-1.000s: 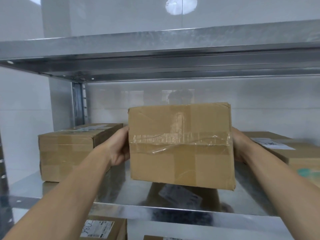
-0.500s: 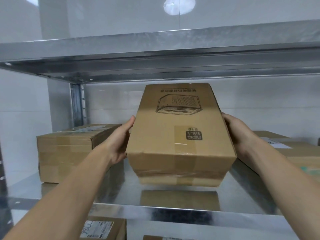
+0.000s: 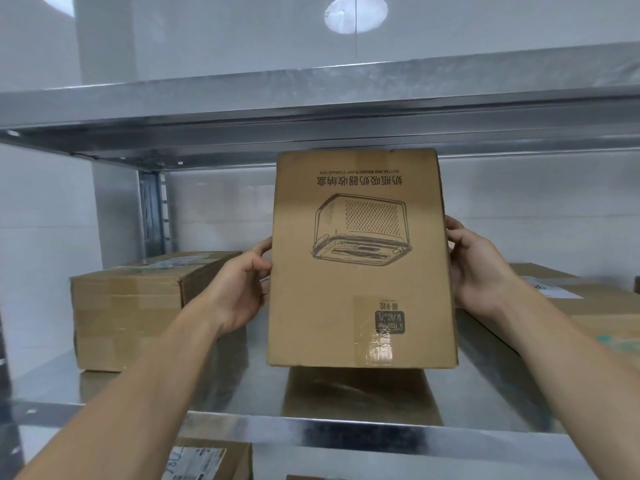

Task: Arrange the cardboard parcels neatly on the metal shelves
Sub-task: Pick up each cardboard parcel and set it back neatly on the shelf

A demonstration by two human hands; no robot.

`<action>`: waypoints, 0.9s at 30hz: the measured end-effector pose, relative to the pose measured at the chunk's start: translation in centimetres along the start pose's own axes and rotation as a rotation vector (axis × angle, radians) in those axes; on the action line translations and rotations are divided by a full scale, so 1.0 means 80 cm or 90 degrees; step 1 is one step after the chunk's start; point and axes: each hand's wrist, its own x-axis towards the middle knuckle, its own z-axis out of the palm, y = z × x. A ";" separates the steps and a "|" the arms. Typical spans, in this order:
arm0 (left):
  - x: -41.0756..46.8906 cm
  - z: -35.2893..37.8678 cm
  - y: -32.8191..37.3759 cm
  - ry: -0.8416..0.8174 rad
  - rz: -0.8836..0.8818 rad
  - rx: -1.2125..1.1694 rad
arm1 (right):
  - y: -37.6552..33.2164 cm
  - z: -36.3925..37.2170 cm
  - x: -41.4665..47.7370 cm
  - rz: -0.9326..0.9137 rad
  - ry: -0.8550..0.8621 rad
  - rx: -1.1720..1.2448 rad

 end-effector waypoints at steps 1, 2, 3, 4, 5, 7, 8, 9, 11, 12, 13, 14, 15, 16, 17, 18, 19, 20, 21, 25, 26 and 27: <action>0.000 -0.001 -0.001 -0.004 -0.002 -0.013 | 0.001 0.000 0.000 -0.001 -0.012 0.013; 0.001 -0.004 -0.002 0.000 -0.007 -0.024 | 0.003 -0.003 0.001 0.000 -0.033 0.023; 0.001 -0.004 -0.004 0.008 -0.009 -0.030 | 0.004 -0.008 0.003 -0.006 -0.041 0.032; 0.001 -0.004 -0.005 0.019 -0.010 -0.030 | 0.005 -0.011 0.003 -0.016 -0.045 0.045; 0.001 -0.003 -0.007 0.030 -0.009 -0.027 | 0.007 -0.011 0.002 -0.022 -0.047 0.056; 0.000 -0.001 -0.009 0.050 -0.013 -0.024 | 0.010 -0.011 0.001 -0.024 -0.045 0.051; 0.000 -0.001 -0.009 0.054 -0.015 -0.029 | 0.011 -0.012 0.001 -0.019 -0.045 0.043; 0.001 -0.001 -0.010 0.053 -0.016 -0.039 | 0.011 -0.010 0.001 -0.014 -0.040 0.031; 0.000 -0.001 -0.010 0.057 -0.015 -0.055 | 0.013 -0.005 -0.003 -0.010 -0.024 -0.007; 0.000 0.000 -0.010 0.062 -0.013 -0.057 | 0.014 -0.005 -0.004 -0.012 -0.022 -0.025; 0.000 0.003 -0.009 0.063 -0.010 -0.056 | 0.015 -0.007 -0.003 -0.009 -0.029 -0.048; -0.001 0.004 -0.009 0.063 -0.008 -0.051 | 0.016 -0.009 -0.002 -0.011 -0.038 -0.060; -0.002 0.006 -0.008 0.064 -0.005 -0.047 | 0.017 -0.009 -0.003 -0.011 -0.044 -0.067; -0.002 0.007 -0.008 0.064 -0.002 -0.044 | 0.018 -0.010 -0.002 -0.014 -0.053 -0.066; -0.002 0.007 -0.007 0.065 0.000 -0.040 | 0.018 -0.011 -0.001 -0.017 -0.053 -0.061; -0.001 0.007 -0.007 0.065 0.001 -0.039 | 0.018 -0.012 0.001 -0.018 -0.047 -0.054; 0.000 0.007 -0.006 0.064 0.003 -0.038 | 0.016 -0.010 -0.001 -0.017 -0.039 -0.051; 0.000 0.007 -0.005 0.063 0.003 -0.039 | 0.014 -0.011 0.001 -0.018 -0.038 -0.045; 0.001 0.006 -0.005 0.061 0.004 -0.037 | 0.011 -0.010 0.000 -0.015 -0.040 -0.049; 0.003 0.003 -0.003 0.039 0.025 -0.007 | -0.007 0.000 -0.015 0.003 -0.070 -0.142; 0.005 0.000 -0.003 0.034 0.028 0.008 | -0.010 -0.001 -0.016 0.010 -0.081 -0.165; 0.006 -0.002 -0.003 0.032 0.030 0.020 | -0.013 -0.003 -0.017 0.010 -0.085 -0.183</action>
